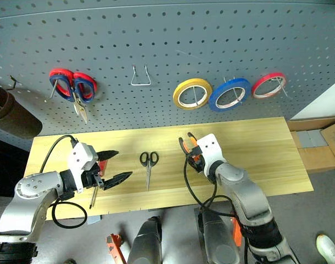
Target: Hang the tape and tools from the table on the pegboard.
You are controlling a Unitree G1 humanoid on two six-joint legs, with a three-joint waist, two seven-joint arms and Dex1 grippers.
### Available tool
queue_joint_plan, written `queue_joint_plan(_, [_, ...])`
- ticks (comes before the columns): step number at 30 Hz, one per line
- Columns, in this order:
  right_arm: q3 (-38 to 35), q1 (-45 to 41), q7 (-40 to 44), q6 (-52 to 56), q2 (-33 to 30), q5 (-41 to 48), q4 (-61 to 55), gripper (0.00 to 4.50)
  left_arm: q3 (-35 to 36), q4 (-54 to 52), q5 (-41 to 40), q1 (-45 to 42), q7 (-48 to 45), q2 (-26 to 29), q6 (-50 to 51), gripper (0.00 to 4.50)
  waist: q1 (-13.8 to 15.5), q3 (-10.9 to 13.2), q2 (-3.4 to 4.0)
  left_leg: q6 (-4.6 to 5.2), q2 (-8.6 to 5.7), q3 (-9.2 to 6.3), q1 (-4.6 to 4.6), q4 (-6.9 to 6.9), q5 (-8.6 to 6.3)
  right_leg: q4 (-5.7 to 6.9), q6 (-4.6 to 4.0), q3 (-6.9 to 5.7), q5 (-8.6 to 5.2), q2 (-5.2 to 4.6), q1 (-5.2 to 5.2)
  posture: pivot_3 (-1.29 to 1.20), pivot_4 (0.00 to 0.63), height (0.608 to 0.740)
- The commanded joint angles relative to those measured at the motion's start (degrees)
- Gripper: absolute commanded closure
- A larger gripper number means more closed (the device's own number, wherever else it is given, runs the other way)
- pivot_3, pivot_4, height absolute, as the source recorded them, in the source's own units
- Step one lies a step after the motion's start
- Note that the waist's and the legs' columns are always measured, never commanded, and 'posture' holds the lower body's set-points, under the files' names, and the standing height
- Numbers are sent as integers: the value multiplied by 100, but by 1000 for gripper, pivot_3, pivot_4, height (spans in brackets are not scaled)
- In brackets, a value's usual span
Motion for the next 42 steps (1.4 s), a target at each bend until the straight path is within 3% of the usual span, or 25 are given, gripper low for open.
queue_joint_plan(1, [398, 281, -51, 193, 133, 197, -1193, 2079, 390, -460, -426, 162, 158, -66, 310, 0, 28, 0, 0, 0, -1, -2, -1, 0, 0, -2, 0, 0, 0, 0, 0, -11, 372, 740])
queue_joint_plan(6, [711, 232, -244, 127, 303, 227, -1990, 2080, 655, -669, -576, 431, 179, -160, 271, 0, 64, 0, 0, 0, -1, -6, 0, 5, 0, 0, 0, 1, 0, 0, 0, -9, 370, 740])
queue_joint_plan(10, [572, -280, -374, -17, 481, 236, -1969, 2080, 839, -657, -668, 520, 97, -259, 48, 0, 118, 0, 0, -1, 0, -10, 2, 6, 0, 2, -1, -1, 1, 1, 0, -8, 367, 740])
queue_joint_plan(26, [-266, -2961, -443, -2042, 1092, 288, 467, 2082, 1353, -839, -1344, 603, 273, -402, 341, 0, 110, 0, 0, -5, 2, -5, -3, 2, -1, -6, -4, -10, 2, -2, -13, 18, 353, 740])
queue_joint_plan(42, [-478, -4383, -676, -3469, 1541, 519, 2064, 2082, 1218, -714, -1287, 482, 277, -635, 52, 0, 89, 0, -1, -8, 4, 25, -28, 7, -1, 13, -13, -11, 7, -11, -64, 13, 348, 740])
